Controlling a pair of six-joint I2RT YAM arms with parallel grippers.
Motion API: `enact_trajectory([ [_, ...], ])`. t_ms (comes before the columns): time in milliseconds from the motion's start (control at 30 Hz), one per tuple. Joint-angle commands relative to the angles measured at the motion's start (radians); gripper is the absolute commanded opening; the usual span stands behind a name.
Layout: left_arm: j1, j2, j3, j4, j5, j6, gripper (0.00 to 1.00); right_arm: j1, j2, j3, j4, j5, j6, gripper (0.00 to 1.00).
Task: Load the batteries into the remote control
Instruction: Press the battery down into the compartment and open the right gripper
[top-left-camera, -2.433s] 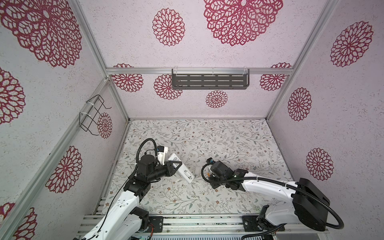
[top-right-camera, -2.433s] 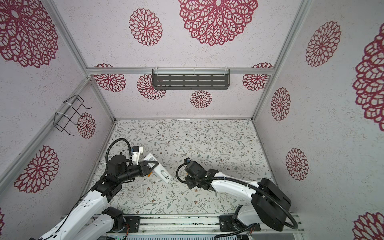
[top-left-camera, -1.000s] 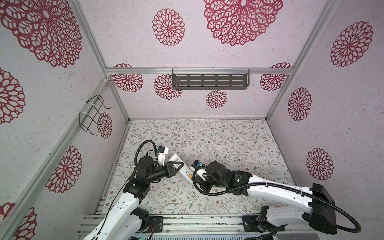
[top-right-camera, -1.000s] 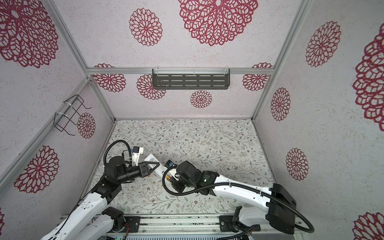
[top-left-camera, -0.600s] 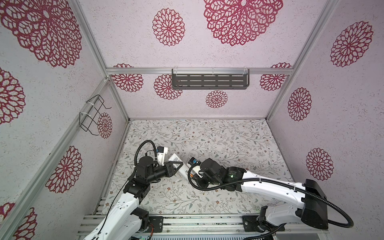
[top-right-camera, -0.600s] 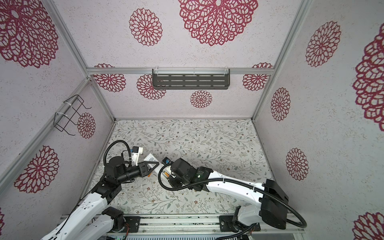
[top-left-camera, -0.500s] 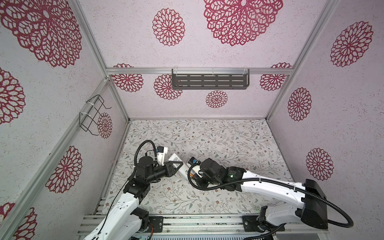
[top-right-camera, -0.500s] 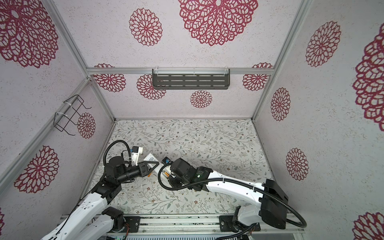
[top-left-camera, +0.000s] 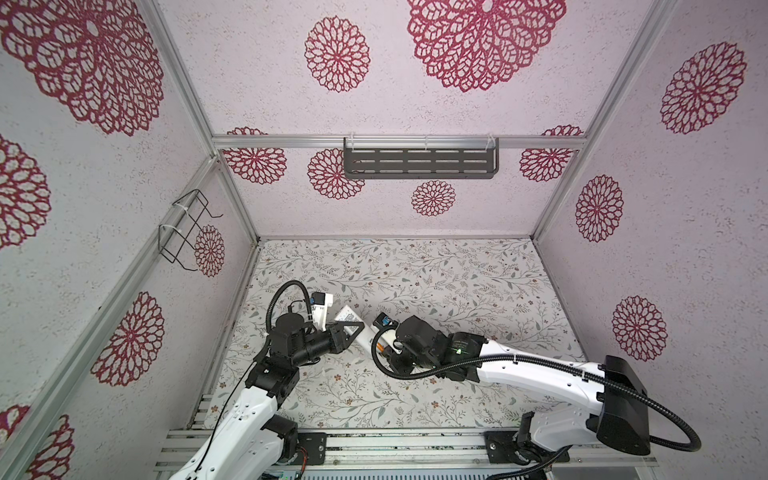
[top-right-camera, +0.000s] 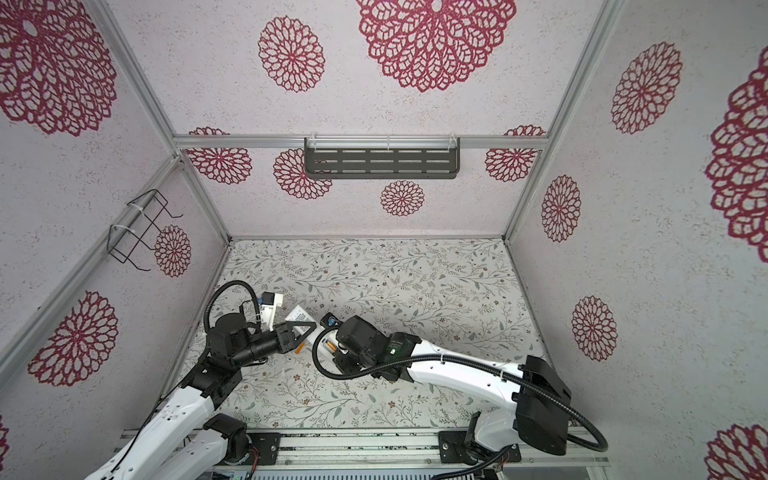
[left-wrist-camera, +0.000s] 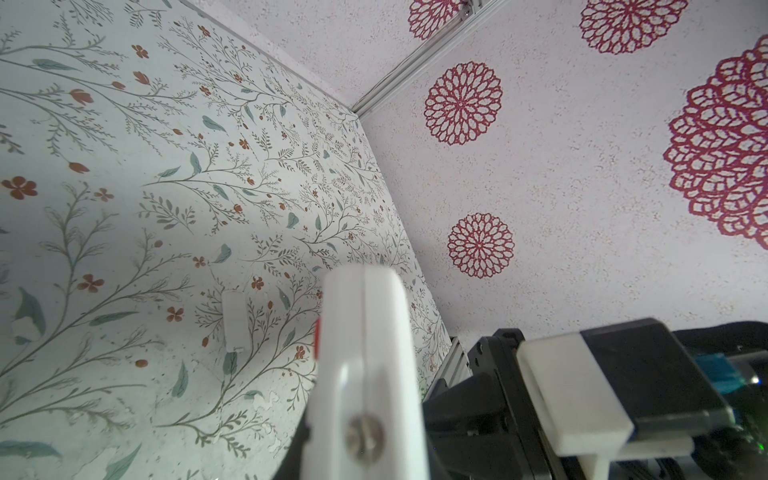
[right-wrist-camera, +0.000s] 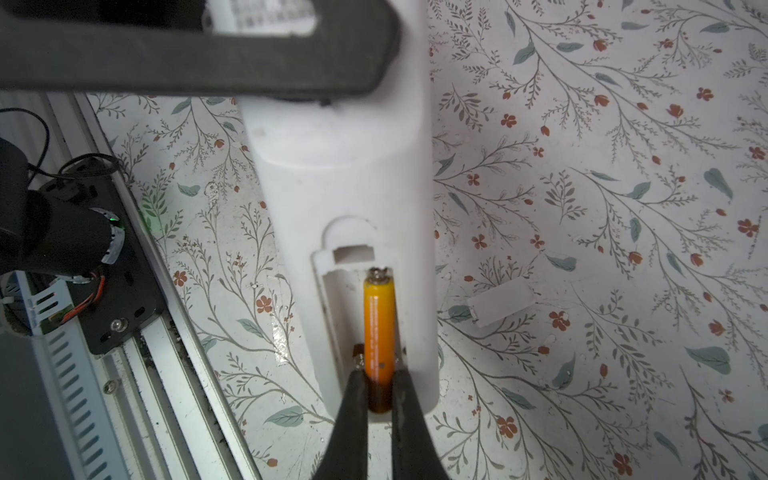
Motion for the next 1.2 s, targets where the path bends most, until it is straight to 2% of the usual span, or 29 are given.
enact_trajectory([
  [0,-0.004,-0.024,0.005,0.046,0.09,-0.042,0.0,-0.016,0.022,0.034,0.01,0.102,-0.014,0.09],
  [300,0.023,-0.037,0.001,0.079,0.134,-0.091,0.0,-0.02,0.063,0.059,0.02,0.125,-0.02,0.09],
  [467,0.065,-0.033,-0.023,0.2,0.203,-0.184,0.0,-0.021,0.066,0.047,0.069,0.127,-0.024,0.09],
  [767,0.085,-0.031,-0.006,0.2,0.261,-0.194,0.0,-0.029,0.092,0.027,0.086,0.133,-0.04,0.08],
  [900,0.093,-0.039,-0.006,0.189,0.264,-0.189,0.0,-0.03,0.095,0.039,0.053,0.138,-0.04,0.09],
  [1167,0.118,-0.049,0.017,0.062,0.182,-0.108,0.0,-0.03,0.055,0.029,0.048,0.078,-0.051,0.2],
])
